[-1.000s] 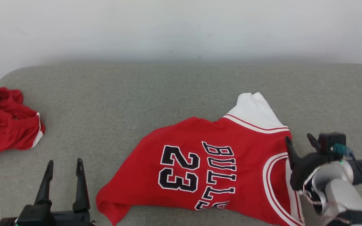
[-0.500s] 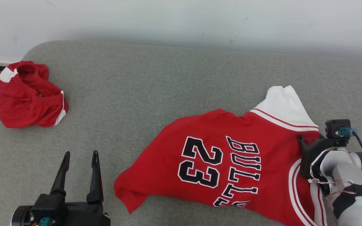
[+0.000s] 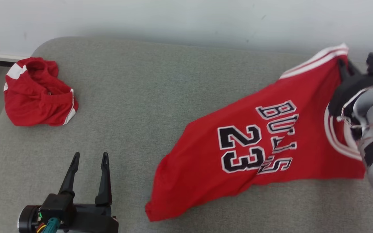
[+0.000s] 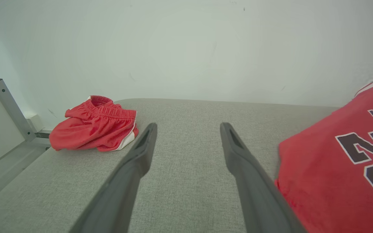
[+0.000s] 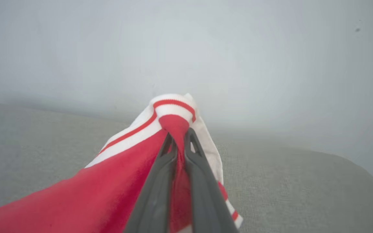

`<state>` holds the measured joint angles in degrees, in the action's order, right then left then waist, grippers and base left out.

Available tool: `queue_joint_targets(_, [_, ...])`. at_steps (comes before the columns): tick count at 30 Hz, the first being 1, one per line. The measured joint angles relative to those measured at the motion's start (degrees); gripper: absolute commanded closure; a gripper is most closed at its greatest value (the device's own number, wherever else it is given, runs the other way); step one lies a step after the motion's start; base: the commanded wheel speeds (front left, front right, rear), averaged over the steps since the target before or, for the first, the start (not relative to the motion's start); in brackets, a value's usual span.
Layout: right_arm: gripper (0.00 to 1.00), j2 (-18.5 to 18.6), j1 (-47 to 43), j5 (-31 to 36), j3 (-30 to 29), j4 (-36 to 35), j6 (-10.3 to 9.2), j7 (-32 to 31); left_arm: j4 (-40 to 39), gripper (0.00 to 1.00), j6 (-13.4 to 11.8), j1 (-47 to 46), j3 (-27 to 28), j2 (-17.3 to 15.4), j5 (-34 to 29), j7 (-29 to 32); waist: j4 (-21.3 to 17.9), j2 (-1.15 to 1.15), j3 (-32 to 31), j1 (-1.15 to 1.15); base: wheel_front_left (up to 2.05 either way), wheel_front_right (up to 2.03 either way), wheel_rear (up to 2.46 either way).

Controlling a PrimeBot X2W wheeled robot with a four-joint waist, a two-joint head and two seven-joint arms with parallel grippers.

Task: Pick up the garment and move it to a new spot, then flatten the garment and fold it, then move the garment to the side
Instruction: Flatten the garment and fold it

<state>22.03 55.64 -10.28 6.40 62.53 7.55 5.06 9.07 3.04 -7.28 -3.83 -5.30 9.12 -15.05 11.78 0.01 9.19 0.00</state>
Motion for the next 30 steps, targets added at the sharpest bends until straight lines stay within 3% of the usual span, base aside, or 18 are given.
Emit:
queue_joint_targets(7, [1.0,2.01,6.62,0.98,0.12,2.79,0.0,3.01,0.27,0.0,0.57,-1.32,-1.08,0.98,-0.05,0.01,2.28,0.0,1.29,0.0,0.0,0.0,0.0])
queue_joint_targets(8, [0.8,2.1,7.13,1.45,-0.11,3.7,0.0,3.32,0.4,0.0,0.71,-1.54,-1.1,1.05,-0.05,0.01,2.66,0.0,1.57,0.0,0.0,0.0,0.0])
queue_joint_targets(9, [0.5,2.12,7.38,2.16,-0.29,4.88,0.0,3.46,0.55,0.0,0.99,-1.79,-1.15,1.15,-0.05,0.0,3.05,0.0,1.85,0.0,0.0,0.0,0.0])
queue_joint_targets(10, [0.0,2.13,7.5,2.85,-0.3,6.43,0.0,2.59,0.69,0.0,1.01,-2.04,-1.27,1.29,-0.05,0.01,3.43,0.0,2.09,0.01,0.0,0.0,0.0])
queue_joint_targets(16, [0.0,1.55,7.4,4.92,0.63,8.87,0.0,4.14,1.24,0.0,1.0,-2.35,-0.74,1.67,-0.25,0.01,4.52,0.0,2.35,0.0,0.0,0.0,0.0])
queue_joint_targets(22, [0.0,0.78,4.54,3.0,0.71,8.93,0.0,8.15,1.07,0.0,1.01,-0.52,0.85,1.64,-0.7,0.01,3.39,0.0,0.3,0.0,0.0,0.0,0.0])
queue_joint_targets(30, [0.0,0.67,-9.82,-5.04,3.49,1.62,0.0,9.85,-0.55,0.0,0.45,3.0,3.0,1.32,-1.62,0.0,-0.95,-0.01,-3.26,-0.01,0.0,0.0,0.0])
